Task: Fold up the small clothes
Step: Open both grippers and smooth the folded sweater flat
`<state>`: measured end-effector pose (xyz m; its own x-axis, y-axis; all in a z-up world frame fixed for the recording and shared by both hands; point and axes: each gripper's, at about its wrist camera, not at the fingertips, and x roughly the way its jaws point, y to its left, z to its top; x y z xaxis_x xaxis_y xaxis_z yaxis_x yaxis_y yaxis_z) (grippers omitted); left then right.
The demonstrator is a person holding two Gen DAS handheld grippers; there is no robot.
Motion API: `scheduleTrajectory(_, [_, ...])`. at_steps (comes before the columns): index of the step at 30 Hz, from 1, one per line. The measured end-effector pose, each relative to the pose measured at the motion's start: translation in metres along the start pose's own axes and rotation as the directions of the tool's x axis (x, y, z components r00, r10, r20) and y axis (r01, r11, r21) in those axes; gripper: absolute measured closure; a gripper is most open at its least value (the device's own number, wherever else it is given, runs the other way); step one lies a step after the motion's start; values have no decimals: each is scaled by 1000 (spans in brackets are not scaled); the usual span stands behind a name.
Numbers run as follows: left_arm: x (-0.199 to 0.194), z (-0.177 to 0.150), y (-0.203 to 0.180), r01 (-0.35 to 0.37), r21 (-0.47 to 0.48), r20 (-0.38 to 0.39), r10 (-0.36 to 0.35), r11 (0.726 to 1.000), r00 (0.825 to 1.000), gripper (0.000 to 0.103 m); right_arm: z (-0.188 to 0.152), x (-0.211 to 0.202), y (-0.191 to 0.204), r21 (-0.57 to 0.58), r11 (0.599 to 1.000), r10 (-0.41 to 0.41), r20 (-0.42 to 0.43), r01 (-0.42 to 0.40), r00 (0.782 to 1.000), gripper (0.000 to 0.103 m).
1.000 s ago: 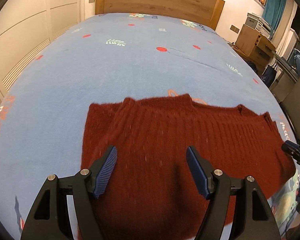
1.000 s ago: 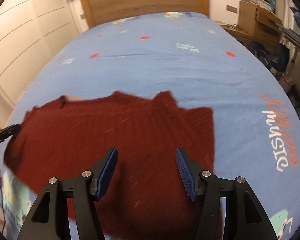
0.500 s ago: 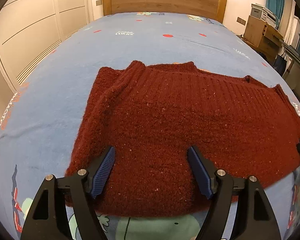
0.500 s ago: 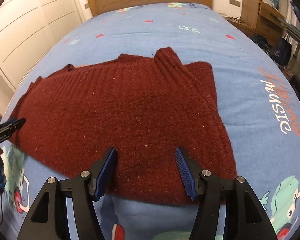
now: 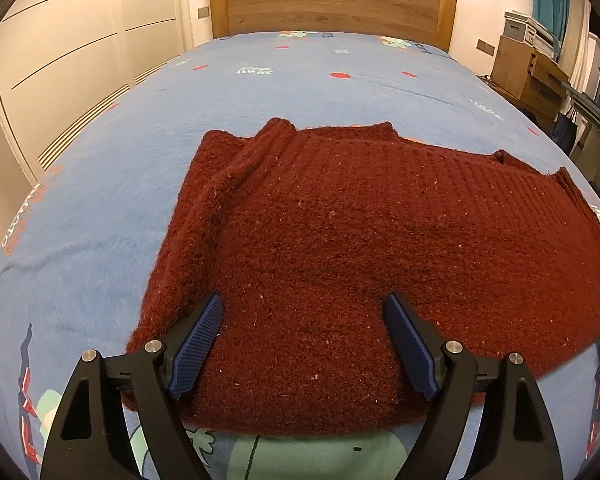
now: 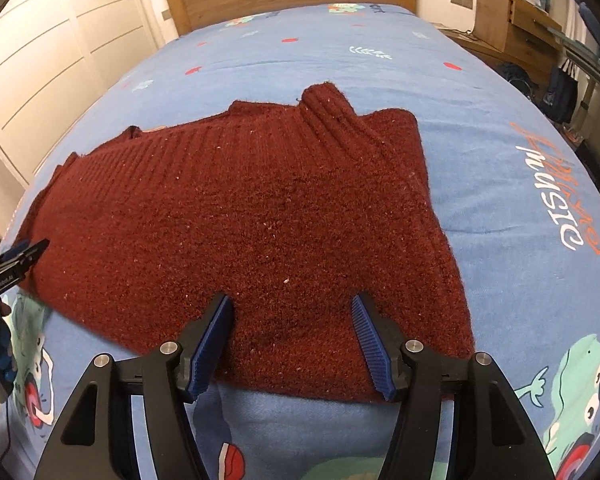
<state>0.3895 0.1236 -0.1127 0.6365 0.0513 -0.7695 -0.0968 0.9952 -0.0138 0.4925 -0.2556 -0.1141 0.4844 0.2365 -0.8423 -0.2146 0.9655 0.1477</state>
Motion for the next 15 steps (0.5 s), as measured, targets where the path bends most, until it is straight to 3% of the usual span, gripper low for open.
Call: scheduleTrajectory(15, [-14,7,-3,-34,30,-47,36,999,998,18,-4,-13,-7,32,998,-47,-45,49,998,39])
